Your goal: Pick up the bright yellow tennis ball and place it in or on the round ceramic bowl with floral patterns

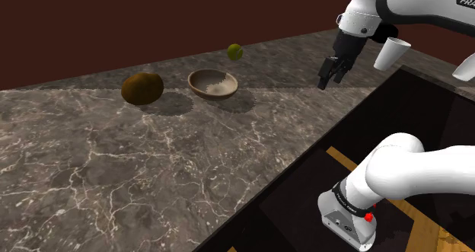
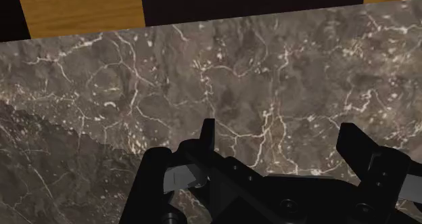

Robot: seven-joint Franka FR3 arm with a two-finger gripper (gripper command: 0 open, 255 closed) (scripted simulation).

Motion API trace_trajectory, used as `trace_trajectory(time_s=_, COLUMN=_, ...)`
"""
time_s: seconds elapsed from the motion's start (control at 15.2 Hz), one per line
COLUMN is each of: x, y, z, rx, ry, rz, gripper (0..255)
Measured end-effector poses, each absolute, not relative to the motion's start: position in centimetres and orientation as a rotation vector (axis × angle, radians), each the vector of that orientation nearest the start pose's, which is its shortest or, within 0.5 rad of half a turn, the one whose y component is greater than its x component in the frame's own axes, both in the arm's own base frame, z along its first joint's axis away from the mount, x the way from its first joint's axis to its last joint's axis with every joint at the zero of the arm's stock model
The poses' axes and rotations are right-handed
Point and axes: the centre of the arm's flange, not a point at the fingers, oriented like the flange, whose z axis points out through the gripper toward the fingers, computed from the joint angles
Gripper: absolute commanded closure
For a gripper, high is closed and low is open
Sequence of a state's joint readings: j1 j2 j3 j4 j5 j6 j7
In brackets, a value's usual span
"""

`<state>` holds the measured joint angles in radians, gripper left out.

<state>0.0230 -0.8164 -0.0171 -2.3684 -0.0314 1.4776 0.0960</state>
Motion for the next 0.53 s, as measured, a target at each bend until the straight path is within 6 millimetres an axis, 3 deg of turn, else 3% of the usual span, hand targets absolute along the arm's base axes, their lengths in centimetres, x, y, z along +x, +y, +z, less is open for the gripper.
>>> trace_trajectory(time_s=0.13, x=29.4, y=-0.2, z=58.6, rx=-3.163, ry=0.138, rz=0.11, gripper=0)
trace_trajectory(time_s=0.53, x=36.0, y=1.3, z=57.4, rx=-3.2, ry=0.162, rz=0.044, gripper=0)
